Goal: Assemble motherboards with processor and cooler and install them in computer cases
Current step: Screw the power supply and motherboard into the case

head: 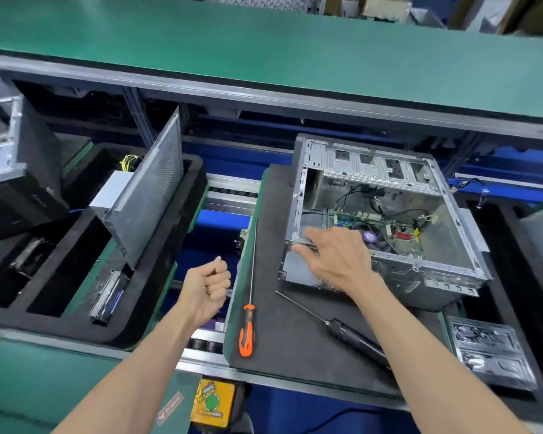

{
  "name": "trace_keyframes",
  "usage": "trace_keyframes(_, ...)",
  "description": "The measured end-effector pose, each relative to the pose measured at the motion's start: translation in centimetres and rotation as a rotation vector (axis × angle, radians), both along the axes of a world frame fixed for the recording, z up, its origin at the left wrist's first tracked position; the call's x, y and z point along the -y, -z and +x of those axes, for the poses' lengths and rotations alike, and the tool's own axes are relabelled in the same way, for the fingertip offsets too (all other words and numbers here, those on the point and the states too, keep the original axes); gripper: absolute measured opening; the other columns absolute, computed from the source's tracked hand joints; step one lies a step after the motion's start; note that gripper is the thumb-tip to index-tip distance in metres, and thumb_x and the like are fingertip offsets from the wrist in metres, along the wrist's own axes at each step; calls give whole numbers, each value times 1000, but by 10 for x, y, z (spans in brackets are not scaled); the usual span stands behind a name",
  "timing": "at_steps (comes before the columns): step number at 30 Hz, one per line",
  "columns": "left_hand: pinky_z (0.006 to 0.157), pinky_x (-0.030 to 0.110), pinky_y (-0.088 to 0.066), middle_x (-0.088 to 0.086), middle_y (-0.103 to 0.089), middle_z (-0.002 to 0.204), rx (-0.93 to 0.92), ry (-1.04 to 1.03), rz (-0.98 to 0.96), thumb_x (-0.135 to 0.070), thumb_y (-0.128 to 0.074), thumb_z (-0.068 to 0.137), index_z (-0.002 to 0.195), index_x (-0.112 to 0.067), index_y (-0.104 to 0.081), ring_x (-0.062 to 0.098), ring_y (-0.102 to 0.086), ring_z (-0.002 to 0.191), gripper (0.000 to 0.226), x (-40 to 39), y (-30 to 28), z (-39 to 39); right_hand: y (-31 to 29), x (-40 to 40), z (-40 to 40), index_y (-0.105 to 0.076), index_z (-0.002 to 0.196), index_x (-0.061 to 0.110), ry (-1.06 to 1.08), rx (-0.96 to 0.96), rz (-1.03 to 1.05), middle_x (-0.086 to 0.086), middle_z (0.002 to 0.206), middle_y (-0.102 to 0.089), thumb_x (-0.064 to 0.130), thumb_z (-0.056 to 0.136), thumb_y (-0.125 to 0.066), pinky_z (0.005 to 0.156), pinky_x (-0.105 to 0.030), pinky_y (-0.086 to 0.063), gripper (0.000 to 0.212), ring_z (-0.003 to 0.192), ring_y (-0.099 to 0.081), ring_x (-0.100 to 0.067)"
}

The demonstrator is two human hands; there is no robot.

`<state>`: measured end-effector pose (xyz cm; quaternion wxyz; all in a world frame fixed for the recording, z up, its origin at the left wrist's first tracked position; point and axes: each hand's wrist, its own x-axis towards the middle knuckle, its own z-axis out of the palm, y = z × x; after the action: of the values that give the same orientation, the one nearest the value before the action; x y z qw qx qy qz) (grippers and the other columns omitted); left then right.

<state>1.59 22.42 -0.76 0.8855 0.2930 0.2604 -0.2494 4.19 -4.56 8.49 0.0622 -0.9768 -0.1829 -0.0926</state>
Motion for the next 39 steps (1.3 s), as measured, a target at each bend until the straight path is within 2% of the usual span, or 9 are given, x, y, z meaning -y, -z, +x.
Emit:
trace_keyframes(3,38,17,-7,-10,-13,62,-4,-89,-97,-10,-49,90,93,-14,-57,5,-7,49,9,-2,0,-4,13,-6,-3,-63,94,21,22,-62,1,-8,75,-66,58,96,-50,61,-37,-29,39,82,-64,-35)
trace_keyframes(9,40,16,-12,-3,-31,65,-48,-146,-150,13,-35,85,137,-18,-51,8,-10,53,62,-8,4,-11,26,-3,-12,-63,90,22,1,-74,19,-7,68,-64,55,95,-54,58,-35,-29,35,75,-65,-35)
trace_keyframes(12,35,15,-20,5,-48,73,-30,-137,-203,15,-28,84,139,-13,-51,7,-14,52,65,1,3,-12,23,-2,-14,-62,94,23,-8,-98,33,-1,71,-65,53,95,-52,58,-34,-29,32,77,-64,-33)
trace_keyframes(17,41,16,-28,8,-45,81,9,-118,-272,16,-29,75,137,1,-53,10,-24,54,68,28,-11,-10,19,3,-20,-48,82,25,7,-171,185,7,70,-54,44,95,-57,59,-35,-33,24,78,-59,-30)
trace_keyframes(21,60,23,-45,17,-60,97,98,-99,-362,-11,-54,90,123,10,-64,18,-44,74,41,50,-30,-13,14,11,-24,-69,102,15,14,-218,325,0,99,-71,36,96,-62,84,-35,-43,23,93,-61,-27)
trace_keyframes(25,104,37,-48,17,-57,142,173,9,-397,-50,-44,103,135,4,-57,25,-60,124,64,69,-44,-18,8,24,-33,-71,111,11,16,-173,398,-2,104,-69,28,95,-65,95,-42,-42,24,101,-60,-23)
trace_keyframes(27,110,41,-42,18,-54,144,172,31,-400,-52,-41,104,134,5,-58,28,-55,132,67,80,-51,-21,5,33,-38,-70,112,10,34,-149,411,-2,104,-67,27,95,-67,94,-44,-44,24,102,-58,-23)
trace_keyframes(34,76,31,-61,17,-71,114,93,114,-249,-39,-54,99,102,6,-76,25,-73,91,50,150,-72,-24,0,81,-70,-68,118,17,175,-64,404,2,118,-65,30,95,-66,103,-36,-31,26,119,-53,-20)
trace_keyframes(39,49,20,-50,6,-60,73,65,252,-197,-33,-62,91,76,-4,-74,12,-54,58,35,217,-80,-31,-4,130,-99,-67,116,14,242,7,374,3,118,-64,21,89,-70,94,-34,-33,29,115,-54,-20)
